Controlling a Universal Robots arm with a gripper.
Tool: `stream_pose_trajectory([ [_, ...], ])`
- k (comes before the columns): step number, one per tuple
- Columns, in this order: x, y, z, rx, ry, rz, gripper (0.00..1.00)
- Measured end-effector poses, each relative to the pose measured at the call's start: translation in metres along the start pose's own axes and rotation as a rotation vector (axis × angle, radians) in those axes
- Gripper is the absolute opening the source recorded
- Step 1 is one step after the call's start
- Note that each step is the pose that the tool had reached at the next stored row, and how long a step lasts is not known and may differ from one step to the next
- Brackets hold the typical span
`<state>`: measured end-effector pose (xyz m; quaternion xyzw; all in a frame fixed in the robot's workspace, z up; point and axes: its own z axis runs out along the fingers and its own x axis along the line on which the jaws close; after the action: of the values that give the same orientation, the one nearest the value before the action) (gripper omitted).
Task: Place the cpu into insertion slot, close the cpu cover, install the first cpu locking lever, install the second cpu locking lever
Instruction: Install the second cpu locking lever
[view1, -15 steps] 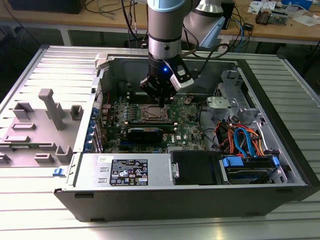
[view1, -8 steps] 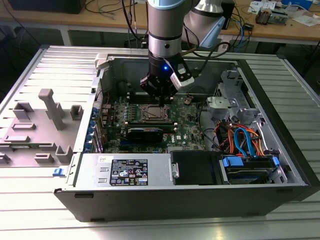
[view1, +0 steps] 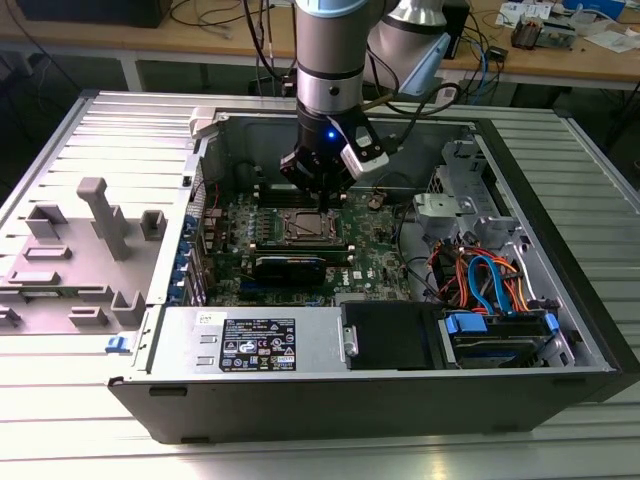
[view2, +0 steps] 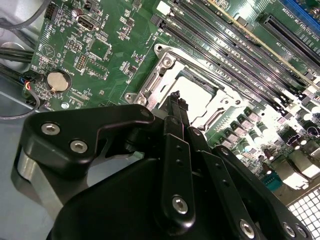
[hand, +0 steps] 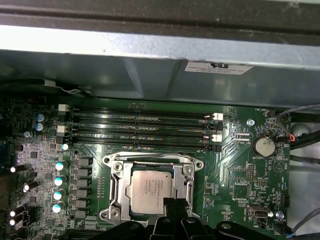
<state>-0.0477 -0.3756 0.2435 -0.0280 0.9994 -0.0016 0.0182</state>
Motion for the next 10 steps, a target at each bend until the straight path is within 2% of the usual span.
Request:
stream_pose_trajectory([
  [6, 0.0, 0.0, -0.0007, 0.0001, 0.0, 0.0, 0.11],
  [10, -0.0002, -0.0001, -0.0065, -0.0001, 0.0, 0.0, 0.11],
])
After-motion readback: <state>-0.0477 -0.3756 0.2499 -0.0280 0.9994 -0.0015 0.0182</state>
